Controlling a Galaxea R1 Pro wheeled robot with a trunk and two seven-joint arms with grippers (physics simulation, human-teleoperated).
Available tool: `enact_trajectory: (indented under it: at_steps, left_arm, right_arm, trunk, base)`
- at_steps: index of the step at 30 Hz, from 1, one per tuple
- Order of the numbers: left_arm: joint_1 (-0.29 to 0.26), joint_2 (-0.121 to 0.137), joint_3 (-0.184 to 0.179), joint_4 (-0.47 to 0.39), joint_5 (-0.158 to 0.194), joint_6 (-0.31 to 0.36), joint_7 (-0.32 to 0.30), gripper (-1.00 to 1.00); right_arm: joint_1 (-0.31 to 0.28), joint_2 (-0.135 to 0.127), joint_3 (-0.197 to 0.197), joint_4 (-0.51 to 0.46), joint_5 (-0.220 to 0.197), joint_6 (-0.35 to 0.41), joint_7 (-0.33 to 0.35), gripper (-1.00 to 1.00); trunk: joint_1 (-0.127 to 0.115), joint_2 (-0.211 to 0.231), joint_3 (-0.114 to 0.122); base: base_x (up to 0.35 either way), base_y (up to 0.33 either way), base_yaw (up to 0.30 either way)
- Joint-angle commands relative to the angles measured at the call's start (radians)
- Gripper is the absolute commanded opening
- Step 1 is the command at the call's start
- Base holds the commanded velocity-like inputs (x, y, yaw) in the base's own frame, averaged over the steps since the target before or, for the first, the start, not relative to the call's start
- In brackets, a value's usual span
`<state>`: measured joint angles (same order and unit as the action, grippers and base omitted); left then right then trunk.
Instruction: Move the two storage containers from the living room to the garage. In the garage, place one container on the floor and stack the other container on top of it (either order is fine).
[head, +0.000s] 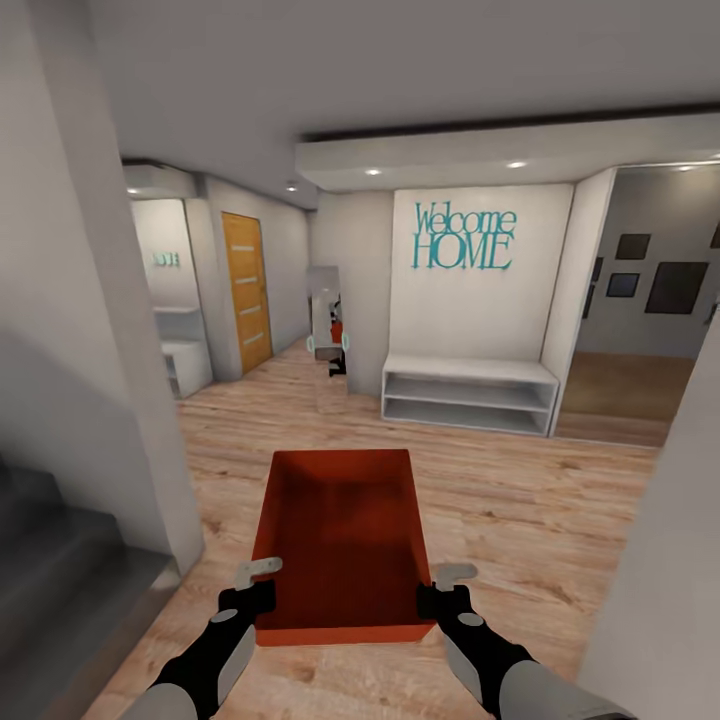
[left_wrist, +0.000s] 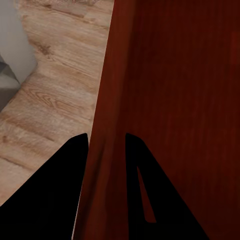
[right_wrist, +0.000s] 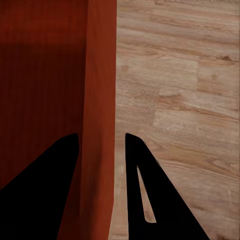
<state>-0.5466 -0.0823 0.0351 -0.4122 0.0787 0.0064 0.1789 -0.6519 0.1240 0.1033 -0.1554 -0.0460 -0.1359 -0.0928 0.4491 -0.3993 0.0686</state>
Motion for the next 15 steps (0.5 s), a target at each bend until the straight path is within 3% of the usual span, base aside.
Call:
enact_trajectory:
  at_steps: [1, 15]
  left_arm:
    - [-0.001, 0.022, 0.017, -0.005, -0.008, 0.001, 0.005, -1.00]
    - [0.000, 0.022, 0.017, -0.004, -0.008, 0.001, 0.005, -1.00]
  right_arm:
    - [0.000, -0.007, -0.007, 0.004, -0.009, -0.003, -0.008, -1.00]
    - [0.000, -0.009, -0.007, 0.004, -0.009, -0.002, -0.008, -1.00]
  trunk:
    - [0.001, -0.001, 0.000]
    - [0.001, -0.001, 0.000]
  base:
    - [0.321, 0.000, 0.000]
    - [0.321, 0.000, 0.000]
